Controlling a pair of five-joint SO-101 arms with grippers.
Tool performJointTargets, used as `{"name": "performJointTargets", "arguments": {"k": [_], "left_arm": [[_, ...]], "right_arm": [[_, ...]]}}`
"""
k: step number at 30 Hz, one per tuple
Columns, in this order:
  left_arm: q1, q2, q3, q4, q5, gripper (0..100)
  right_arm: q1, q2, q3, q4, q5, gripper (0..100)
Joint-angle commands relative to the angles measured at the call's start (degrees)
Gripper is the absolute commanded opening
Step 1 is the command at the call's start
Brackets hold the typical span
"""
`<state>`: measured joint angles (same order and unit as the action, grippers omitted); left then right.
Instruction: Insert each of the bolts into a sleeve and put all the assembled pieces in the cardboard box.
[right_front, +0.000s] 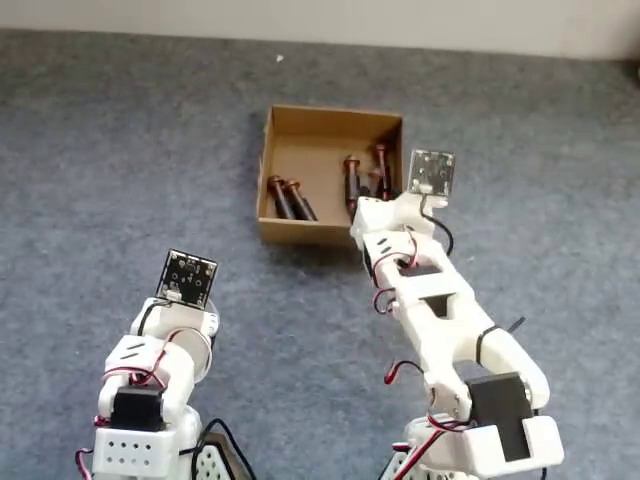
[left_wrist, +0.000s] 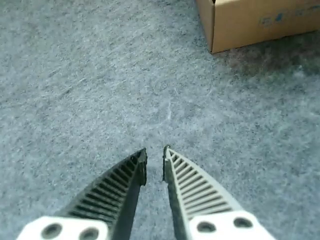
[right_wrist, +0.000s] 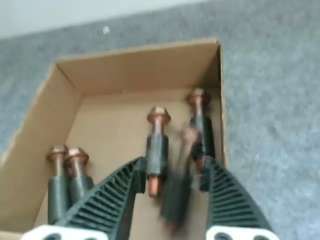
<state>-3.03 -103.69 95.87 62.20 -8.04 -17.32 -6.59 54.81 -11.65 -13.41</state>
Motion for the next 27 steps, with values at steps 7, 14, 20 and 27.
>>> {"name": "performJointTargets", "arguments": {"k": [7,14,20,27], "left_arm": [[-0.4,-0.31,1.27,-0.53,-0.44,8],[-0.4,-0.31,1.27,-0.53,-0.44,8],[-0.66,-0.31,1.27,-0.53,-0.44,8],[-0.66,-0.31,1.27,-0.53,-0.44,7]], "right_arm": [[-0.92,-14.2,-1.89,12.35,-0.26,4.1],[-1.98,-33.54,8.31,15.6,-0.26,0.5],[-1.8,-46.64,14.55,15.69,-0.26,0.5],[-1.71,-60.7,24.31,20.35,2.81,0.5]]}}
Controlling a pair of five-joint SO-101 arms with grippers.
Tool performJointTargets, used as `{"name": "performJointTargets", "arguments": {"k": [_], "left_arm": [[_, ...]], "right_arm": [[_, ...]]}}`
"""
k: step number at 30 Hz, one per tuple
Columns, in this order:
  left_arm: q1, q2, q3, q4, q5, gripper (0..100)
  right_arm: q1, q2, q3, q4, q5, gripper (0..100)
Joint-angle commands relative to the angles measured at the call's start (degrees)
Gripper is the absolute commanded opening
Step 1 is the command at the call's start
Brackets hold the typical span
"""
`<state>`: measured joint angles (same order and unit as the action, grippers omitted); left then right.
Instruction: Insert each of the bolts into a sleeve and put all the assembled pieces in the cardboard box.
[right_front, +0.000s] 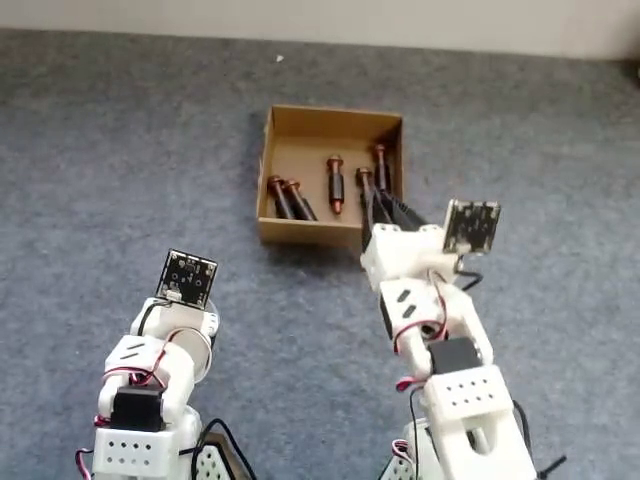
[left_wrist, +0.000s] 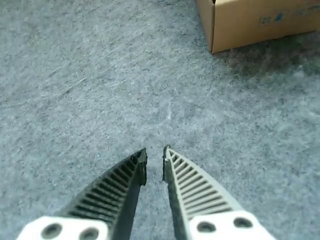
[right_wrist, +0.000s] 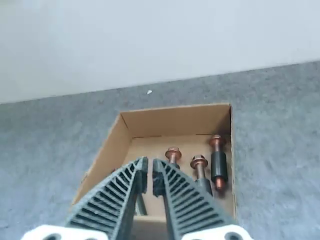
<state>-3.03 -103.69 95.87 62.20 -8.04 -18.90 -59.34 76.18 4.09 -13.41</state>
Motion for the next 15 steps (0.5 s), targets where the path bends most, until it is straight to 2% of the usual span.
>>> {"name": "performJointTargets", "arguments": {"k": [1,15], "left_arm": [[-0.66,-0.31,1.27,-0.53,-0.44,7],[-0.66,-0.31,1.27,-0.44,-0.44,7]], "right_arm": [[-0.13,-9.89,3.91,6.9,3.87,0.5],[2.68,-40.04,17.54,34.42,4.4,0.5]]}}
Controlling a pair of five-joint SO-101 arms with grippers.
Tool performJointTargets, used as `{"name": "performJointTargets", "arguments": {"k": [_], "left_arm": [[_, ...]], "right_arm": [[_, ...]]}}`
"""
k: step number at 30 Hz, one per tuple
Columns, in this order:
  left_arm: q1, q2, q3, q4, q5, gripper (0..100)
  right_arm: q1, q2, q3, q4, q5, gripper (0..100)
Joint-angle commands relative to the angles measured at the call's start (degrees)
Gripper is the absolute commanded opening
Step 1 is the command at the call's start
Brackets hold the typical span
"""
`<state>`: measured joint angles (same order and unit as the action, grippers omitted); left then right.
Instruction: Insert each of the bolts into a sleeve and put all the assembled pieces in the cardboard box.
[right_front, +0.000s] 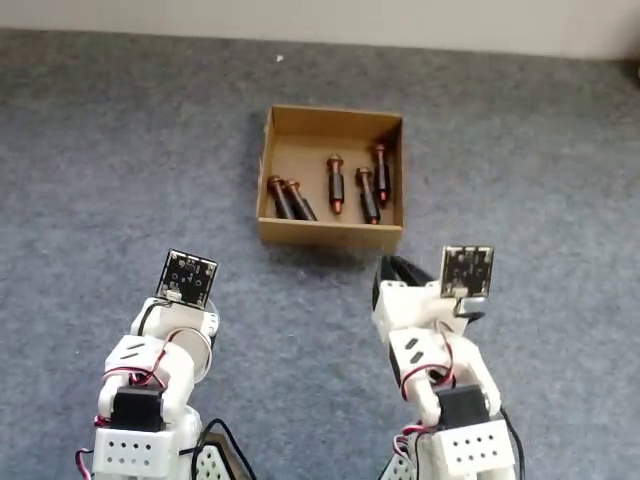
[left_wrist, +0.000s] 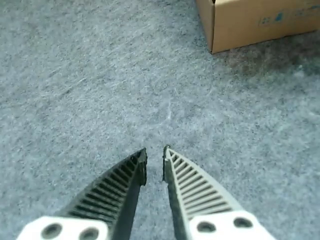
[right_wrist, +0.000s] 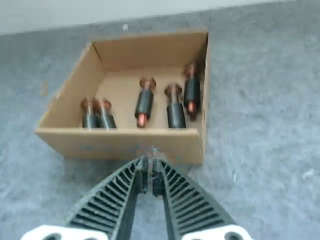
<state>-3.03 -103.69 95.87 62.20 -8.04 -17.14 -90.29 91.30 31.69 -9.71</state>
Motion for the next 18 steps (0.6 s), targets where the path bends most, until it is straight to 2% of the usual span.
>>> {"name": "performJointTargets", "arguments": {"k": [1,5,15,18], "left_arm": [[-0.66,-0.31,1.27,-0.44,-0.44,7],[-0.66,-0.31,1.27,-0.44,-0.44,7],[-0.66,-0.31,1.27,-0.44,-0.44,7],[-0.48,-0.31,1.27,1.93,-0.44,8]], "right_arm": [[0.92,-11.74,3.56,8.75,0.7,0.5],[0.92,-14.99,5.85,15.52,0.79,0.5],[1.01,-13.32,10.24,18.86,0.62,0.5],[1.1,-13.58,11.12,22.73,0.62,0.5]]}}
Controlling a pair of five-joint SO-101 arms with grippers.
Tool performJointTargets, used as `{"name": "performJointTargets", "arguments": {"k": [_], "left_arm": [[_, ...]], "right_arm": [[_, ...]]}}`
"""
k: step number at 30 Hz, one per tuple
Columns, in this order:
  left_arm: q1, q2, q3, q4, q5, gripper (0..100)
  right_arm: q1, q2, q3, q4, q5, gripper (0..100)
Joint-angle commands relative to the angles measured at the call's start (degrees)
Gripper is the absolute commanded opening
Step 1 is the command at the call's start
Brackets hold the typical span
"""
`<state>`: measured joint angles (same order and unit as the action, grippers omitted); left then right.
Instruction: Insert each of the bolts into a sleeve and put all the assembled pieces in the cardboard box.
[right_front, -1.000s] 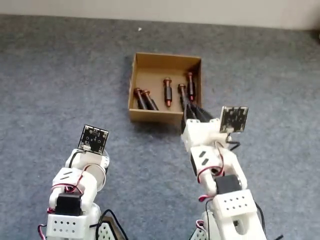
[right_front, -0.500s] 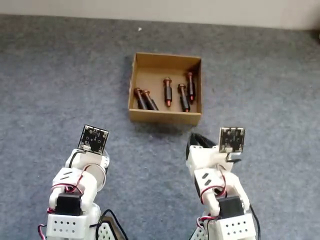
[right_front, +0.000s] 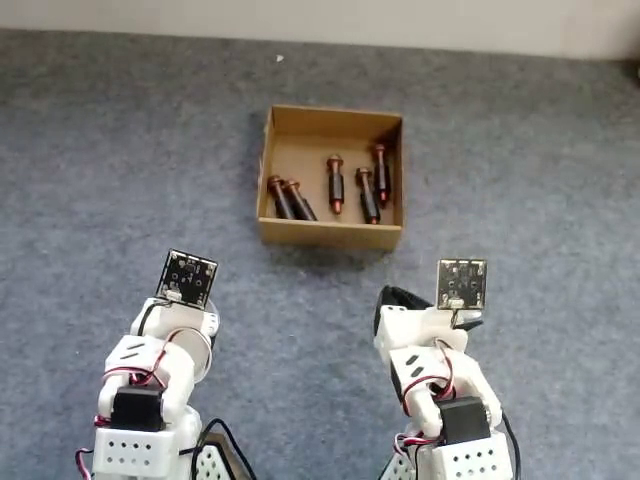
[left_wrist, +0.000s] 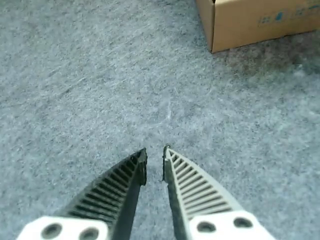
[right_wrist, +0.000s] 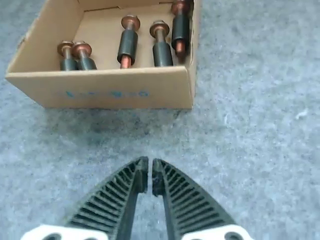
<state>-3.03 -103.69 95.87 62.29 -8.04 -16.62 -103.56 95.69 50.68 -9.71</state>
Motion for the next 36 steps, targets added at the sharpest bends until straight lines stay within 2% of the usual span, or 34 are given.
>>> {"name": "performJointTargets", "arguments": {"k": [1,9,36], "left_arm": [[-0.4,-0.31,1.27,2.64,-0.44,8],[-0.84,-0.31,1.27,12.92,-0.44,7],[-0.75,-0.31,1.27,13.27,-0.44,7]], "right_arm": [[0.57,-0.31,6.73,5.41,0.79,0.5],[0.57,-0.31,6.73,20.09,0.88,0.5],[0.48,-0.31,6.73,20.44,0.88,0.5]]}}
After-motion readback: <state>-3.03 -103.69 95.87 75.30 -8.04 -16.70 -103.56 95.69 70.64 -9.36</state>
